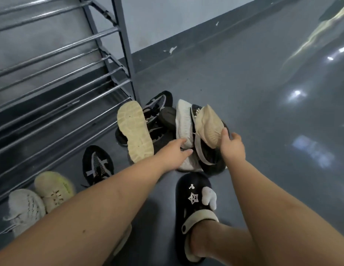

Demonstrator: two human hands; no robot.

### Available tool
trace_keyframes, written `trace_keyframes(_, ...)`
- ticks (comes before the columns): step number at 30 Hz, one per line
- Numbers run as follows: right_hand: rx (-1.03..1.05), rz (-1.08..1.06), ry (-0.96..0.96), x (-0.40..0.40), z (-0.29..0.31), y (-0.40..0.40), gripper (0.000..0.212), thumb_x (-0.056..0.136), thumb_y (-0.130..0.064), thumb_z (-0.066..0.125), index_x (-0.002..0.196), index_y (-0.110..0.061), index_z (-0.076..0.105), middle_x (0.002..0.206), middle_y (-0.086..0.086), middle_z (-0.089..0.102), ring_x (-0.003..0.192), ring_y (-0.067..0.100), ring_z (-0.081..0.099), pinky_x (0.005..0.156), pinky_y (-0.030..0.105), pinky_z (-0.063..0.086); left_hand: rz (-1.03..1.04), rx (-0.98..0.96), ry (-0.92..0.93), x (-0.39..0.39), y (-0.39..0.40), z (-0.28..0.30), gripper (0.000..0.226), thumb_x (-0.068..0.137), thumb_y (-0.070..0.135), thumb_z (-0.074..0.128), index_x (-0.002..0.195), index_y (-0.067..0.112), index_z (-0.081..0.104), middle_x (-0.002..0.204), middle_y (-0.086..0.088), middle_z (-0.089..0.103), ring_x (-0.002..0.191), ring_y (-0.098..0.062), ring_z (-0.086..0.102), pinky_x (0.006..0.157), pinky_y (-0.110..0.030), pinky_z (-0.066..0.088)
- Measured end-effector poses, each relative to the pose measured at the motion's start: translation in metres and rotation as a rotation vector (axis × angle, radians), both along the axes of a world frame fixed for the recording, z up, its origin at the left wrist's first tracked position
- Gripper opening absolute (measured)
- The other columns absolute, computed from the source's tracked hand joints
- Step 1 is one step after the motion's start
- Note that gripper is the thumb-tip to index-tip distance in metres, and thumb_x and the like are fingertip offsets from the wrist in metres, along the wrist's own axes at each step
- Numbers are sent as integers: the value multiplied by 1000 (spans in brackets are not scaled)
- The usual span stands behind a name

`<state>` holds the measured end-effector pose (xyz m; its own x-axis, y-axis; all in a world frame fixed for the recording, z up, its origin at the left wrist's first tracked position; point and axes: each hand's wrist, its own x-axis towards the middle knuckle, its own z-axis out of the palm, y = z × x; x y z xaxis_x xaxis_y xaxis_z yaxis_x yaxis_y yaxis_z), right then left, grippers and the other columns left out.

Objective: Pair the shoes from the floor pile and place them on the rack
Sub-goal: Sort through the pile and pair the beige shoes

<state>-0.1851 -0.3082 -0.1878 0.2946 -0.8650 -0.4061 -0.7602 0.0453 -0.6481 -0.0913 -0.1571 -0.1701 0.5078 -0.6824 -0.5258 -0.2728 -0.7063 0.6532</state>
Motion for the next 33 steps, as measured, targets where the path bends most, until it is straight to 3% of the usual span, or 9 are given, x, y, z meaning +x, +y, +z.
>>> trace_keyframes(6,109,-58,-116,12,-3,11,61,90,-46,54,140,-12,41,134,6,55,122,26,52,93,32,40,234,-197,303,-7,-42,-1,53,97,29,48,147,17,31,146,-3,43,135,-17,40,106,-21,28)
trace_keyframes(11,-3,-101,-196,19,-8,41,62,85,-44,60,136,-13,43,130,6,58,120,25,55,97,36,43,550,-285,432,-9,-36,-16,47,92,34,56,133,15,43,131,-6,56,116,-21,57,107,-37,41)
trace_keyframes(14,-71,12,-231,22,-5,63,64,83,-47,61,136,-16,44,130,3,59,120,22,55,99,38,45,714,-351,520,-4,-14,-14,44,83,37,67,118,17,48,120,-11,61,98,-22,64,94,-41,52)
trace_keyframes(18,-85,213,-299,34,9,104,65,83,-47,63,137,-16,43,129,3,59,119,19,56,98,36,46,913,-477,660,3,38,-2,34,90,14,62,118,10,43,110,-10,59,81,-14,62,59,-20,57)
trace_keyframes(20,-28,287,-343,40,16,130,63,83,-45,65,135,-16,44,127,2,60,116,18,57,97,36,48,998,-533,661,6,71,4,37,88,10,63,120,9,44,112,-10,60,86,-16,63,72,-25,57)
trace_keyframes(22,46,368,-351,46,22,156,61,84,-43,65,133,-16,43,125,3,60,114,18,59,94,32,48,1062,-591,614,8,107,6,38,84,9,67,117,10,47,115,-10,61,94,-18,65,84,-32,55)
trace_keyframes(26,239,550,-273,63,34,211,67,90,-46,55,143,-14,30,134,9,54,122,26,53,101,32,41,1093,-609,383,4,187,9,31,81,0,68,96,21,52,97,-6,61,83,-14,64,71,-29,55)
trace_keyframes(30,591,511,-239,80,36,271,84,82,-59,58,143,-8,33,141,7,48,127,27,49,109,37,38,952,-434,-24,-9,254,24,42,74,0,75,102,21,51,95,5,58,79,-12,62,80,-34,55)
trace_keyframes(33,879,479,-166,84,38,308,70,81,-65,55,126,-11,53,120,8,64,106,25,61,86,39,53,696,-175,-348,-22,287,37,51,75,17,74,116,33,49,115,12,61,101,-10,61,91,-31,49)
